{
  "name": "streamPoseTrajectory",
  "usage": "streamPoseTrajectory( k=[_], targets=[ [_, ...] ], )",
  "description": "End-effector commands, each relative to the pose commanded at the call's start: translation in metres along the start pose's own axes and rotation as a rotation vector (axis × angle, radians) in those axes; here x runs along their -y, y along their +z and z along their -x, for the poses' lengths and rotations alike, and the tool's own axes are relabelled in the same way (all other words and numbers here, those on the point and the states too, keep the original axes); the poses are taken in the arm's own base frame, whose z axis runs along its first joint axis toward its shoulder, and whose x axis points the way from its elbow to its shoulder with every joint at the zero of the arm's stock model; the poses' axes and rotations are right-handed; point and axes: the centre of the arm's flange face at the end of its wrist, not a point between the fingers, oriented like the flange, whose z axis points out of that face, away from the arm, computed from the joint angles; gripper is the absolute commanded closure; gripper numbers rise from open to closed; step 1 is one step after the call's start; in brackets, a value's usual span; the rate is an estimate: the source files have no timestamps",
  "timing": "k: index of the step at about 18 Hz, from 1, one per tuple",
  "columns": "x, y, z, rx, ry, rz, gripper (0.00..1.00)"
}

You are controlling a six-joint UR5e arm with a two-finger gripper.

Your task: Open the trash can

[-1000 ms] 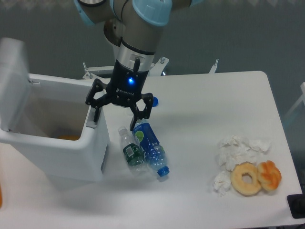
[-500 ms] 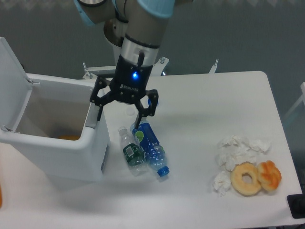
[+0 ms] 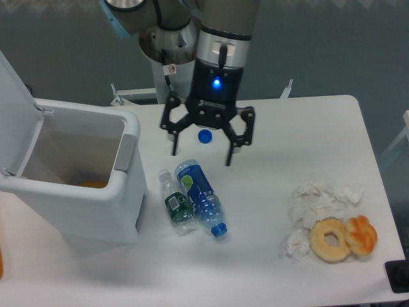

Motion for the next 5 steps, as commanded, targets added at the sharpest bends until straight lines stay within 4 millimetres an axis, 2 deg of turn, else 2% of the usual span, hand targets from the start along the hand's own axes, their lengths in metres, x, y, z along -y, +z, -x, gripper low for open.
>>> streamPoseTrajectory(
  k=[5],
  targets=[
    [-0.011, 0.016, 0.009, 0.041, 0.071, 0.079, 0.00]
  ],
)
